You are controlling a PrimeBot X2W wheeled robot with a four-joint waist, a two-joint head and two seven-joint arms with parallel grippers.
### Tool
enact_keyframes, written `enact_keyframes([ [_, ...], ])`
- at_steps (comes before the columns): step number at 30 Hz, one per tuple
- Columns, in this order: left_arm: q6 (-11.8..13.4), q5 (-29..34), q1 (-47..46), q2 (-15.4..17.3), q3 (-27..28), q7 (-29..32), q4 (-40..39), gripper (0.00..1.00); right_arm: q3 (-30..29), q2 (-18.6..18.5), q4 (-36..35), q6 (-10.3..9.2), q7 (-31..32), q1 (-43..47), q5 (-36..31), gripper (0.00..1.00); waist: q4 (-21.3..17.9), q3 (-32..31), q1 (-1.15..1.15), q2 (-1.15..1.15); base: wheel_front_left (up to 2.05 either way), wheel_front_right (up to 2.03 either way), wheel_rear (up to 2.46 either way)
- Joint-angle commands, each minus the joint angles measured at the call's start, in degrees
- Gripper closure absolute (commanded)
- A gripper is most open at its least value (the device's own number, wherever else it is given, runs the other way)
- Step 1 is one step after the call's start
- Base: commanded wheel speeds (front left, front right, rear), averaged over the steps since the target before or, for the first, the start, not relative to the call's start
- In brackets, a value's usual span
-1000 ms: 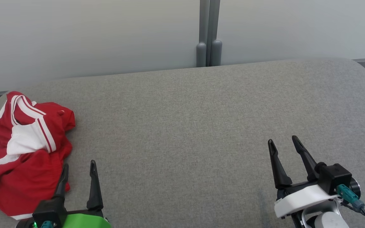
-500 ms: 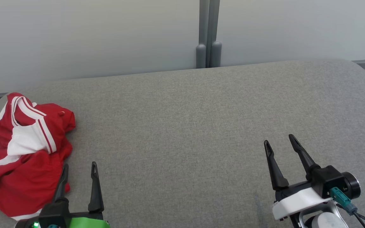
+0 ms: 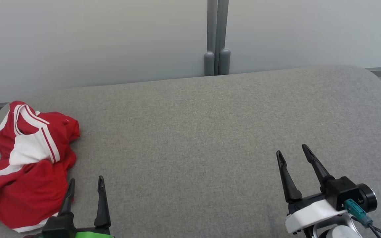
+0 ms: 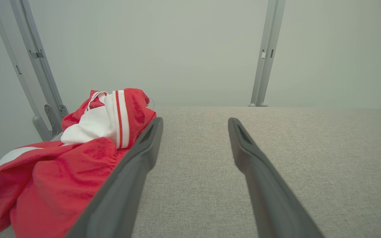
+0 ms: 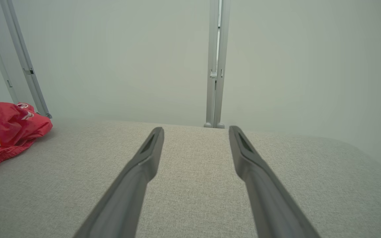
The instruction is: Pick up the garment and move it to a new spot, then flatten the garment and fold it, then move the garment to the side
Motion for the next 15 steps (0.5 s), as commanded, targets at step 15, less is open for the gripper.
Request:
enact_keyframes([
  [15, 0.8, -0.9, 0.9, 0.6, -0.6, 0.6, -0.8, 0.0, -0.4, -0.3, -0.2, 0.02, -0.2, 0.8, -0.6, 0.0, 0.2, -0.1, 0.0, 0.0, 0.0, 0.0, 0.0],
])
